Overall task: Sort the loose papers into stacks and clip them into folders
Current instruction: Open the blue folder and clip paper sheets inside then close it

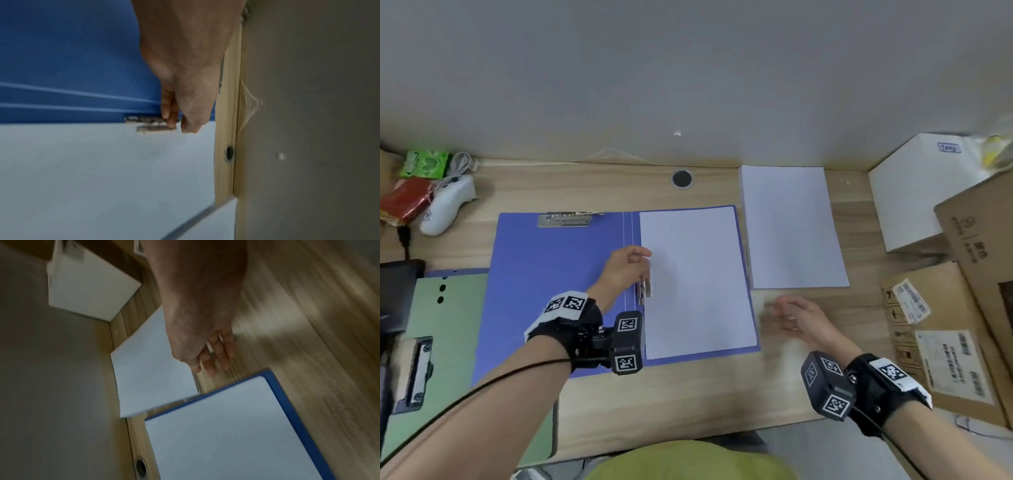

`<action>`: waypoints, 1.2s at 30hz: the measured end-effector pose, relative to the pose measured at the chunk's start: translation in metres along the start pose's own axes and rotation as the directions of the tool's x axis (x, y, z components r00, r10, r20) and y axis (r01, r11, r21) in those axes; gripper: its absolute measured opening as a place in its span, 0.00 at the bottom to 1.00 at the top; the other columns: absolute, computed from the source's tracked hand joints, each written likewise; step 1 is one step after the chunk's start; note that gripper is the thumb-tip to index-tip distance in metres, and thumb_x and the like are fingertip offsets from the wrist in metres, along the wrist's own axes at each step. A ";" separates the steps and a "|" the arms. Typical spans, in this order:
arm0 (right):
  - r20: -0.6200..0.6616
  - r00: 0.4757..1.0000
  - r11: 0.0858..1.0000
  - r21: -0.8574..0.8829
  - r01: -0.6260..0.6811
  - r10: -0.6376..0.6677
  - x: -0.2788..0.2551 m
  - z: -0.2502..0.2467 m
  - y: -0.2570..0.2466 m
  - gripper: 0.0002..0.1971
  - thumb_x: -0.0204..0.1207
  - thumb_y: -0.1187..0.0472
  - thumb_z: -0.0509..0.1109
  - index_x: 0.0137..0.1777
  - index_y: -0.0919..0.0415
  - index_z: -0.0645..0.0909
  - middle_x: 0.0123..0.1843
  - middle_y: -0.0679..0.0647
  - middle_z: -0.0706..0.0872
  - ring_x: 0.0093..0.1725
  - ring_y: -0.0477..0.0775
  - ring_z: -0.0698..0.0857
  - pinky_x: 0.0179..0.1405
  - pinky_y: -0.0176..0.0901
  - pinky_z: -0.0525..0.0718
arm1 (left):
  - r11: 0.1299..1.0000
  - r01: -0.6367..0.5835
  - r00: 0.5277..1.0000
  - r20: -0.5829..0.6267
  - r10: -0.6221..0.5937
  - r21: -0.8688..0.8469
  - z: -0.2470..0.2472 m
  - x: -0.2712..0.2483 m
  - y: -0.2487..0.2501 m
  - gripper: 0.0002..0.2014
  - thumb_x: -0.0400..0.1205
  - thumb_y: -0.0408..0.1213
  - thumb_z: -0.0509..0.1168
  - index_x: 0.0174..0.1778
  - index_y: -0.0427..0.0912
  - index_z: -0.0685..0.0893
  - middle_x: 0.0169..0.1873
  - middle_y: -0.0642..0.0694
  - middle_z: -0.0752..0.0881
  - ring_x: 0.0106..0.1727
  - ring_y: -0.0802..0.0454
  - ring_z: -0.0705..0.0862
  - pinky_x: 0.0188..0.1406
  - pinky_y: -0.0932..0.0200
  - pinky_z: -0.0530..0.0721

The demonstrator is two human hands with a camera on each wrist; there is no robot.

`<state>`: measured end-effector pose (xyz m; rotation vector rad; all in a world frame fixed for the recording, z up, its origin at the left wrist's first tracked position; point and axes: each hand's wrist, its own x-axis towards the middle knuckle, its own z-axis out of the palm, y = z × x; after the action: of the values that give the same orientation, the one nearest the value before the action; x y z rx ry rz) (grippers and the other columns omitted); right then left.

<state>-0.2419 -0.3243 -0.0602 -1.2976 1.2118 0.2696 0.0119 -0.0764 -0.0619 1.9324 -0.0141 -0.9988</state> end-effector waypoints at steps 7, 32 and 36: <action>-0.188 0.981 0.996 0.064 0.067 -0.053 -0.004 -0.046 0.002 0.15 0.83 0.71 0.56 0.46 0.55 0.82 0.48 0.57 0.86 0.37 0.53 0.82 0.37 0.41 0.78 | 0.999 0.013 0.942 0.336 -0.023 0.031 0.098 0.003 0.052 0.12 0.83 0.33 0.67 0.62 0.37 0.84 0.53 0.42 0.87 0.46 0.50 0.87 0.60 0.54 0.84; -0.271 0.958 0.995 0.006 0.103 -0.098 0.035 -0.087 -0.011 0.23 0.86 0.62 0.56 0.80 0.49 0.66 0.82 0.48 0.64 0.80 0.50 0.63 0.68 0.42 0.64 | 0.939 0.255 0.900 0.412 -0.144 -0.229 0.166 0.001 0.073 0.13 0.87 0.37 0.61 0.66 0.41 0.80 0.63 0.38 0.83 0.64 0.44 0.83 0.64 0.58 0.82; -0.274 0.957 0.995 0.004 0.101 -0.096 0.035 -0.086 -0.011 0.23 0.85 0.62 0.57 0.79 0.49 0.66 0.81 0.49 0.65 0.79 0.50 0.63 0.68 0.42 0.65 | 0.939 0.236 0.906 0.405 -0.120 -0.251 0.164 0.000 0.076 0.10 0.87 0.33 0.59 0.62 0.42 0.80 0.59 0.39 0.83 0.60 0.45 0.84 0.65 0.56 0.81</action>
<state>-0.2645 -0.4153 -0.0641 -1.4077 1.3723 0.0049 -0.0661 -0.2391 -0.0446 1.4609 0.0875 -1.4104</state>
